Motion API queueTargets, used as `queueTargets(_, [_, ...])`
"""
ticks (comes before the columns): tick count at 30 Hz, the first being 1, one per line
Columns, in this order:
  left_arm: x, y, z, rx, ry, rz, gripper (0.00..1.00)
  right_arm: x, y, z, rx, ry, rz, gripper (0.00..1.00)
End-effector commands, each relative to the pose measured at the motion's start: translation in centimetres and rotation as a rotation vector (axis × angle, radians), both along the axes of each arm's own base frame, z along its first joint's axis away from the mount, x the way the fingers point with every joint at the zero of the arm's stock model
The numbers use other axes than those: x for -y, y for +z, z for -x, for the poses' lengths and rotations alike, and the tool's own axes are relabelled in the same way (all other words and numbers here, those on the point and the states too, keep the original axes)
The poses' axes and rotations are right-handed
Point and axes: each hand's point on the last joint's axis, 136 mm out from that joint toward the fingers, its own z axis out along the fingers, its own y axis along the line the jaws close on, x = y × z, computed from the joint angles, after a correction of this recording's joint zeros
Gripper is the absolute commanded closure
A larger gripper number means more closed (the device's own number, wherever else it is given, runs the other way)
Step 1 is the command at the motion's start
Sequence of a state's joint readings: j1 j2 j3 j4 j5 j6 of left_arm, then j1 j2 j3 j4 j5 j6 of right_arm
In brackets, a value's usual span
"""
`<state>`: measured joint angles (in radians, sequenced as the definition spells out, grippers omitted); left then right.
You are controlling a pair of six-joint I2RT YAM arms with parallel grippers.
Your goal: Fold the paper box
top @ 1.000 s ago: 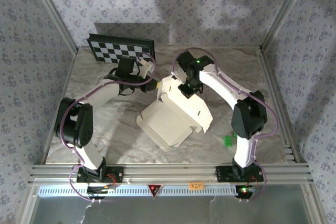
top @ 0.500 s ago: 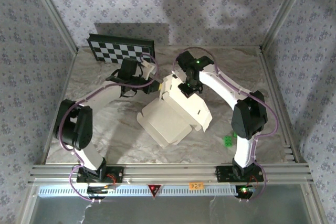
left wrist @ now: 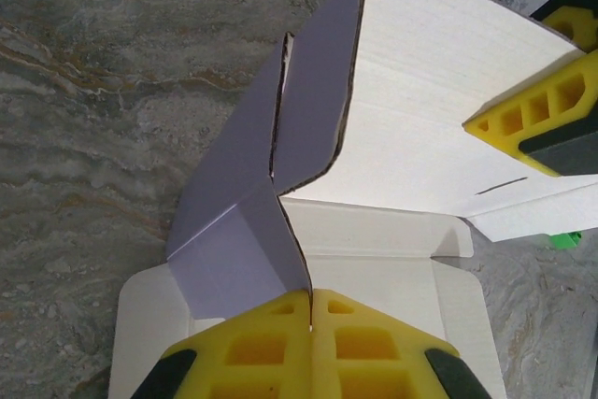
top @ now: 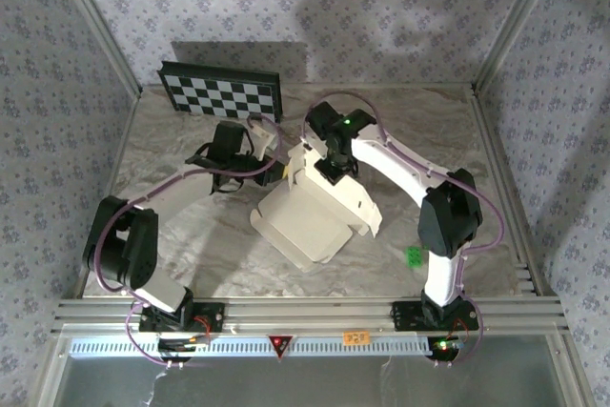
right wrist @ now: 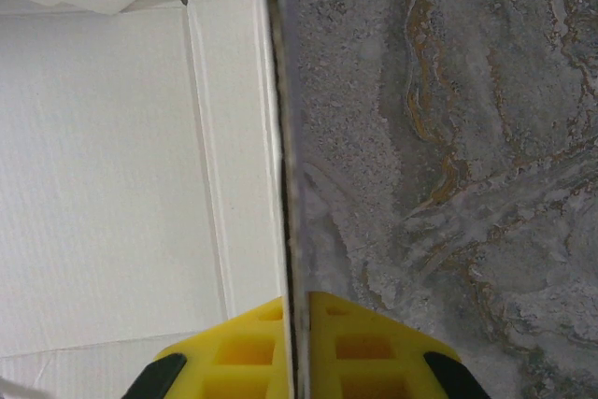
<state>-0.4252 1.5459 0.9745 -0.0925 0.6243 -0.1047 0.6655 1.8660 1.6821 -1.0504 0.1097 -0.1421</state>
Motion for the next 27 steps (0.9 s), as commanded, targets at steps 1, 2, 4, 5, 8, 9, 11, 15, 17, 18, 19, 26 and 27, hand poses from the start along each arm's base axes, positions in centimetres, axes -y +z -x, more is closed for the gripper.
queueTargets(1, [0.5, -0.4, 1.8, -0.048, -0.022, 0.010, 1.00, 1.4, -1.1, 0.7, -0.017, -0.054, 0.065, 1.00])
queueTargets(2, [0.5, -0.6, 1.9, -0.051, -0.021, 0.008, 1.00, 1.5, -1.2, 0.9, -0.020, -0.053, 0.070, 1.00])
queueTargets(4, [0.5, -1.0, 2.2, -0.072, -0.019, 0.010, 1.00, 1.5, -1.5, 1.2, -0.026, -0.049, 0.079, 1.00])
queueTargets(5, [0.5, -0.9, 2.3, -0.079, -0.019, 0.020, 1.00, 1.5, -1.6, 1.3, -0.031, -0.050, 0.082, 1.00])
queueTargets(8, [1.0, 0.4, 2.2, -0.075, -0.008, 0.078, 1.00, 1.5, -1.9, 1.5, -0.038, -0.049, 0.082, 1.00])
queueTargets(9, [1.1, 1.0, 2.0, -0.069, -0.006, 0.097, 1.00, 1.5, -1.9, 1.5, -0.040, -0.048, 0.081, 1.00])
queueTargets(11, [1.5, 1.9, 1.9, -0.059, -0.007, 0.116, 1.00, 1.4, -1.9, 1.6, -0.044, -0.048, 0.076, 1.00])
queueTargets(15, [2.1, 2.9, 2.1, -0.058, -0.029, 0.136, 1.00, 1.4, -2.0, 1.4, -0.045, -0.051, 0.072, 1.00])
queueTargets(17, [2.4, 3.0, 2.3, -0.060, -0.039, 0.136, 1.00, 1.3, -2.0, 1.4, -0.047, -0.049, 0.072, 1.00])
queueTargets(18, [2.4, 2.8, 2.5, -0.066, -0.043, 0.132, 1.00, 1.4, -2.1, 1.4, -0.047, -0.051, 0.072, 1.00])
queueTargets(19, [2.5, 2.5, 2.7, -0.074, -0.046, 0.125, 1.00, 1.4, -2.1, 1.4, -0.048, -0.052, 0.073, 1.00])
queueTargets(26, [1.4, -1.0, 4.1, -0.131, -0.021, 0.043, 1.00, 1.3, -2.4, 1.4, -0.044, -0.058, 0.084, 1.00])
queueTargets(27, [1.1, -1.5, 4.3, -0.137, -0.013, 0.027, 1.00, 1.3, -2.5, 1.5, -0.043, -0.054, 0.089, 1.00])
